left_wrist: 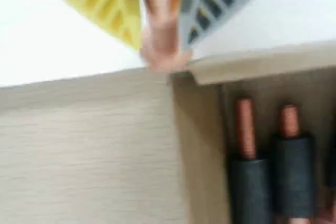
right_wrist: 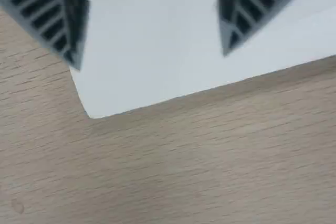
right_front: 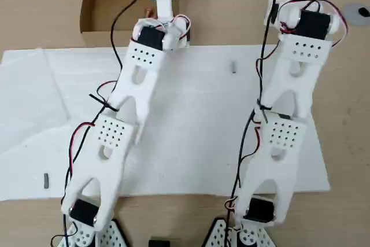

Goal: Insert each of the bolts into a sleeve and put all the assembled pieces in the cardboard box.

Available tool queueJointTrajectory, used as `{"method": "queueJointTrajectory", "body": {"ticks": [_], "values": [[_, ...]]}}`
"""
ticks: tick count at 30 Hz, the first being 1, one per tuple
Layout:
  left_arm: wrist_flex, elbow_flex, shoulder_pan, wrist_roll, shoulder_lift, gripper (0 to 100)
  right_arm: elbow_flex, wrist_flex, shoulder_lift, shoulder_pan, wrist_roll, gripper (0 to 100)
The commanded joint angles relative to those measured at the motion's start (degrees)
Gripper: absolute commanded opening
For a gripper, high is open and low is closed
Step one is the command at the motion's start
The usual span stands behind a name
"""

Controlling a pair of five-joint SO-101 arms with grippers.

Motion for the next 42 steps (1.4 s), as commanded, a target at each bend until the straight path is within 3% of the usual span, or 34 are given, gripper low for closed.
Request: {"method": "queueJointTrajectory", "body": {"ticks": [1, 5, 12, 19, 26, 37, 42], "values": [[3.4, -4.1, -1.8, -0.4, -8.0, 0, -2.9, -1.1, -7.4, 0.7, 0.3, 20.7], [9.4, -4.5, -1.8, -0.4, -11.9, 0, -2.9, -1.1, -8.9, 0.7, 0.3, 20.7], [29.4, -3.7, -5.3, -1.7, -14.9, 0, -2.8, 0.7, -9.0, 0.3, 0.3, 20.7], [29.0, 11.5, -13.8, -1.6, -15.5, 0, -2.4, 7.8, -8.7, -4.6, 0.6, 20.7], [29.0, 28.6, -14.6, -1.6, -16.7, 0, 4.4, 7.8, -9.1, -6.2, 0.6, 20.7], [28.9, 44.0, -14.4, -2.0, -42.2, 0, 24.9, 7.9, -18.9, -7.6, 0.6, 20.7], [28.8, 54.2, -13.6, -3.3, -47.9, 1, 38.5, 7.8, -22.1, -8.4, 0.6, 20.7]]}}
